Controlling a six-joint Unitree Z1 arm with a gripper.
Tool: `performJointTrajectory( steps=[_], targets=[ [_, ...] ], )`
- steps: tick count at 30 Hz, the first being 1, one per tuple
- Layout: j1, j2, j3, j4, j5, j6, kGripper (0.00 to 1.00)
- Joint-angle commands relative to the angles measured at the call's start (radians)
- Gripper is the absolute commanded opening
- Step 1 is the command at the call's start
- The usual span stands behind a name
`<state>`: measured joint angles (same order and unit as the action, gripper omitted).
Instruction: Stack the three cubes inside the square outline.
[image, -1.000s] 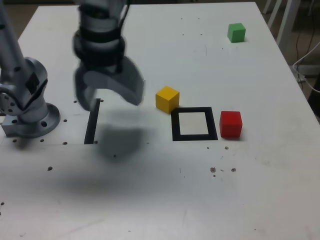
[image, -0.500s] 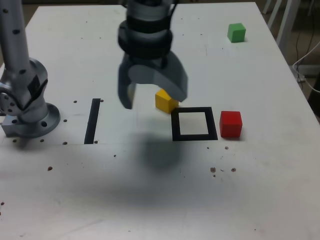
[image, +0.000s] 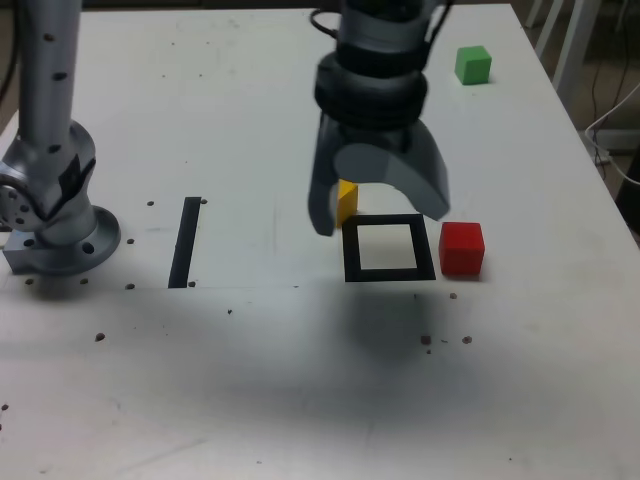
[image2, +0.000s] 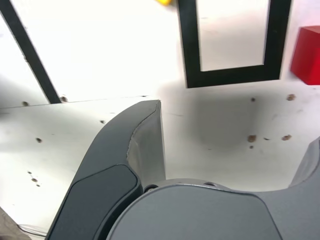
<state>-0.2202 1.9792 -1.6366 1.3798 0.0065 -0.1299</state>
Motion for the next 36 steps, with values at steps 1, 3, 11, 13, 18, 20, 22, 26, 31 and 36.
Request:
performJointTrajectory(
  steps=[1, 3, 11, 13, 18, 20, 22, 26, 31, 36],
  targets=[
    [-0.001, 0.025, -0.028, 0.007, -0.006, 0.003, 0.99],
    [-0.001, 0.047, -0.055, 0.012, -0.011, 0.005, 0.99],
    [0.002, 0.14, -0.17, 0.027, -0.016, 0.02, 0.99],
    [0.005, 0.162, -0.193, 0.03, -0.018, 0.024, 0.99],
    [0.021, 0.215, -0.237, 0.029, -0.031, 0.04, 0.99],
    [0.029, 0.231, -0.246, 0.028, -0.037, 0.047, 0.99],
    [0.037, 0.243, -0.254, 0.026, -0.04, 0.053, 0.98],
    [0.053, 0.264, -0.271, 0.026, -0.043, 0.067, 0.98],
    [0.074, 0.288, -0.298, 0.027, -0.053, 0.088, 0.97],
    [0.096, 0.315, -0.323, 0.026, -0.073, 0.113, 0.96]
  ],
)
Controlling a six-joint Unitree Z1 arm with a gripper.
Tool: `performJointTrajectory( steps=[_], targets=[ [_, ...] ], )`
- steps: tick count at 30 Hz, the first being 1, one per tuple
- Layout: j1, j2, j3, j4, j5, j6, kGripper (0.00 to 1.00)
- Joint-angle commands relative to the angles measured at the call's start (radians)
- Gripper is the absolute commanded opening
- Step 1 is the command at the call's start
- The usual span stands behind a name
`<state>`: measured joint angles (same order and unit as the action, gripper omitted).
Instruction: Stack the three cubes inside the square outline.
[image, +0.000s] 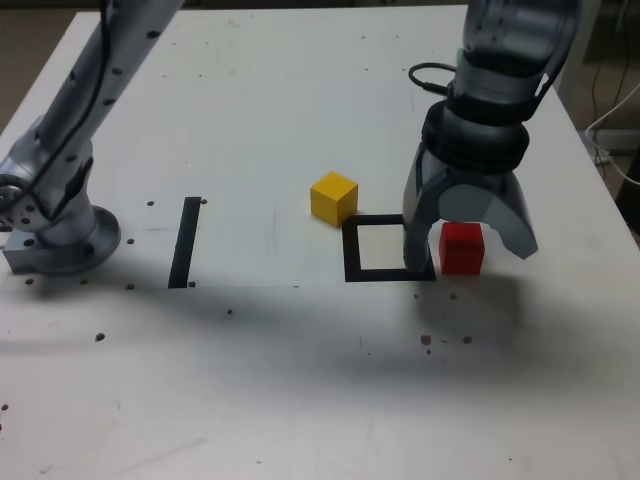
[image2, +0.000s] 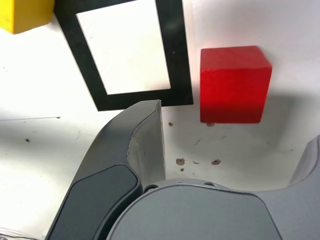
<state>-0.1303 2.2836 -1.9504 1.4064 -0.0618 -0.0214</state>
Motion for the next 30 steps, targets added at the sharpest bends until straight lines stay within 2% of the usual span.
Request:
performJointTrajectory(
  steps=[1, 7, 12, 17, 21, 24, 26, 30],
  targets=[
    [0.01, 0.015, -0.012, -0.001, -0.008, 0.009, 0.95],
    [0.037, 0.048, -0.018, -0.002, -0.027, 0.034, 0.92],
    [0.05, 0.075, -0.02, -0.001, -0.037, 0.046, 0.84],
    [0.052, 0.089, -0.033, 0.003, -0.039, 0.047, 0.69],
    [0.052, 0.092, -0.042, 0.013, -0.034, 0.042, 0.48],
    [0.053, 0.092, -0.044, 0.018, -0.027, 0.04, 0.36],
    [0.053, 0.091, -0.044, 0.021, -0.022, 0.039, 0.32],
    [0.053, 0.091, -0.044, 0.032, -0.018, 0.038, 0.31]
  ],
)
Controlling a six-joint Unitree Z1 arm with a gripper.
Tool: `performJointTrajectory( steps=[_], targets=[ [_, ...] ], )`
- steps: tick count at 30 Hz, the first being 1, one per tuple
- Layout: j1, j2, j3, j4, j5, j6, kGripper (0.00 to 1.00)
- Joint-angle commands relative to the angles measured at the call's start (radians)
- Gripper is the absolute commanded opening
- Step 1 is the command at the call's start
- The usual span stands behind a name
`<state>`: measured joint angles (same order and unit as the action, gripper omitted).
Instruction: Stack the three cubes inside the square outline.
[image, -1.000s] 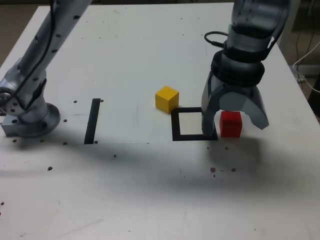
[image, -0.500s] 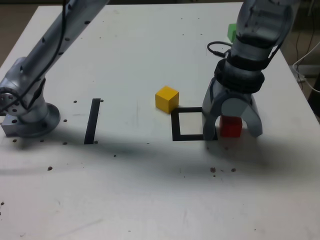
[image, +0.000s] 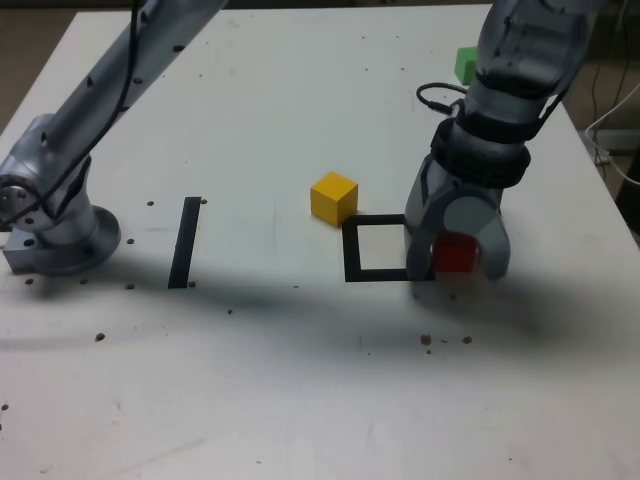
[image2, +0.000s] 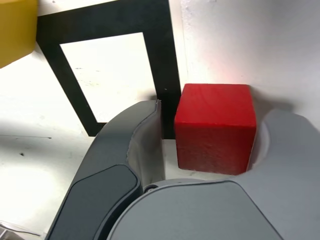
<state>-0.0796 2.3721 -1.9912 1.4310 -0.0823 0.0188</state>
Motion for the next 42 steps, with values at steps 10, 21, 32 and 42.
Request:
performJointTrajectory(
  steps=[10, 21, 32, 42],
  targets=[
    [0.002, -0.01, 0.007, 0.027, 0.012, -0.002, 0.31],
    [-0.002, -0.086, 0.08, 0.045, 0.038, -0.025, 0.31],
    [-0.002, -0.153, 0.193, 0.009, 0.028, -0.038, 0.31],
    [-0.002, -0.212, 0.312, -0.075, 0.005, -0.042, 0.31]
  ],
)
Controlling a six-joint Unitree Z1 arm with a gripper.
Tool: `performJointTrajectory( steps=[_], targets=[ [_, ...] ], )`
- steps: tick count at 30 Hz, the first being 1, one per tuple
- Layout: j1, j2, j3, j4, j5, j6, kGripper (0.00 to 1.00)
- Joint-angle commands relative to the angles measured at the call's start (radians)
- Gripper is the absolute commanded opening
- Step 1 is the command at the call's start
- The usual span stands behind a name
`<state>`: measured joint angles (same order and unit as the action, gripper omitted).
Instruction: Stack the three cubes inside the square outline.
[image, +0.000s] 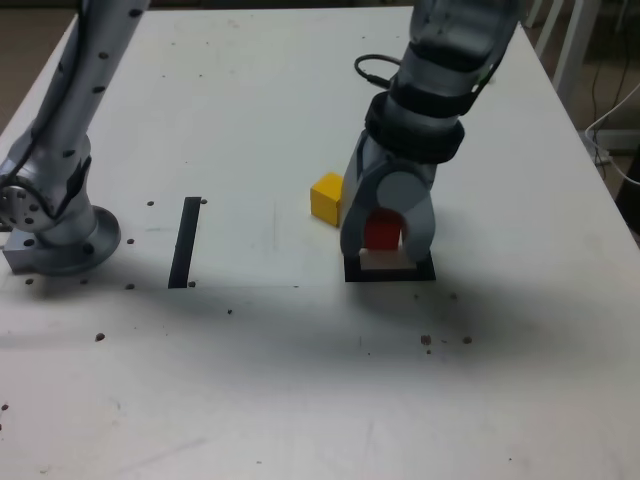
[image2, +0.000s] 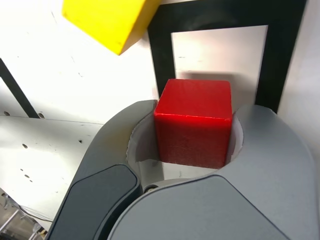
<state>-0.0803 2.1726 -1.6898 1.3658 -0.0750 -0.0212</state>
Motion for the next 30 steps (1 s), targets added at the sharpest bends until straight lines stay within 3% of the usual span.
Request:
performJointTrajectory(
  steps=[1, 23, 27, 30],
  targets=[
    [-0.001, -0.016, 0.021, -0.02, -0.004, -0.003, 0.31],
    [0.009, -0.006, 0.087, -0.135, -0.006, -0.006, 0.32],
    [0.013, 0.001, 0.095, -0.146, -0.009, -0.005, 0.41],
    [0.016, 0.006, 0.103, -0.159, -0.015, -0.003, 0.55]
  ],
)
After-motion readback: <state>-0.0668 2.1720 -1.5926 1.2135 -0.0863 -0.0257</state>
